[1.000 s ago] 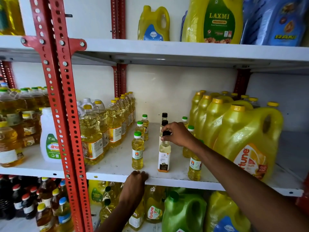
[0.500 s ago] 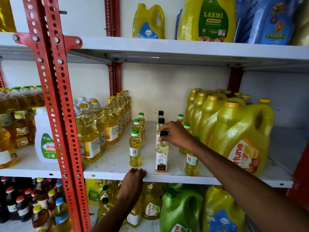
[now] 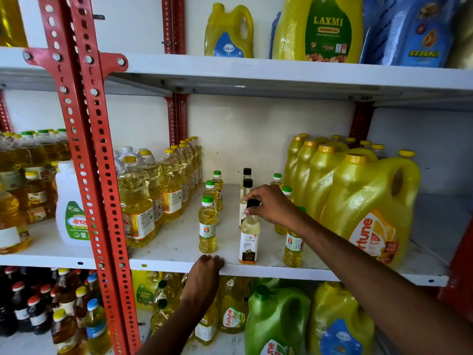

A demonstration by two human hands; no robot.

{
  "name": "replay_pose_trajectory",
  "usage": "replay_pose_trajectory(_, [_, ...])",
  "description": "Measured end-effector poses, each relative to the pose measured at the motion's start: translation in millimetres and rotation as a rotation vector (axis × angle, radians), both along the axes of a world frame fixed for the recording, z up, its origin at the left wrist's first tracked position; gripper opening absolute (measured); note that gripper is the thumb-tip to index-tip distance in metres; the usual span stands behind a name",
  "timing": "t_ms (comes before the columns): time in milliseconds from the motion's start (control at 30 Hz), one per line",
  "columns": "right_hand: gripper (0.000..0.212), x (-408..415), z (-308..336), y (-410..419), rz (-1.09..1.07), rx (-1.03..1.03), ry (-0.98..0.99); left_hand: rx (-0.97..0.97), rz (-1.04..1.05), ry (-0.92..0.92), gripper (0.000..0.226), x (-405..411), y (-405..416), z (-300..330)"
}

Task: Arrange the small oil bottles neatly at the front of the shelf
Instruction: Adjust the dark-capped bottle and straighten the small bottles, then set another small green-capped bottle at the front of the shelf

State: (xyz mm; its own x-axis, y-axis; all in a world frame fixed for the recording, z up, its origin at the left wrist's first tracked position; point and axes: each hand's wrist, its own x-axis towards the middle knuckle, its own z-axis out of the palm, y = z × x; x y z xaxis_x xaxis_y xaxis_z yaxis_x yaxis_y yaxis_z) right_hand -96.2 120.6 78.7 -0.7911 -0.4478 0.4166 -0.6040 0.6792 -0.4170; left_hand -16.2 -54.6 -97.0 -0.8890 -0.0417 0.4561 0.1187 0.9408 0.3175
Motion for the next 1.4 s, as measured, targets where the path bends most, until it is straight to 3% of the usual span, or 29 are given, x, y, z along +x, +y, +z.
replay_pose_trajectory(300, [0.044,0,-1,-2,-0.037,0.056,-0.026,0.015,-0.030,-0.057,0.030,2,-3,7])
replay_pose_trajectory(400, [0.062,0,0,-3,-0.056,0.081,-0.030,0.082,-0.011,-0.012,0.035,5,-16,10])
replay_pose_trajectory(467, [0.073,2,2,-7,-0.073,0.068,0.086,0.051,0.029,0.028,0.040,7,-33,13])
replay_pose_trajectory(600, [0.058,5,6,-39,0.056,0.011,0.238,0.018,0.150,-0.038,0.039,8,-70,19])
replay_pose_trajectory(700, [0.052,1,5,-75,0.176,0.170,0.139,0.067,0.180,-0.088,0.018,9,-82,18])
replay_pose_trajectory(800, [0.041,-8,7,-99,0.226,0.281,0.008,0.084,0.179,-0.104,0.016,8,-86,14])
replay_pose_trajectory(933, [0.030,-17,10,-110,0.198,0.238,-0.027,0.082,0.189,-0.114,0.020,3,-88,14])
replay_pose_trajectory(1167, [0.024,-19,2,-118,0.114,0.062,0.036,0.088,0.190,-0.115,0.024,-2,-92,10])
replay_pose_trajectory(1333, [0.043,-18,3,-121,0.104,0.141,-0.022,0.108,0.170,-0.105,0.027,-2,-93,9])
replay_pose_trajectory(1400, [0.042,-18,3,-121,0.098,0.174,-0.034,0.110,0.166,-0.096,0.027,-2,-93,8])
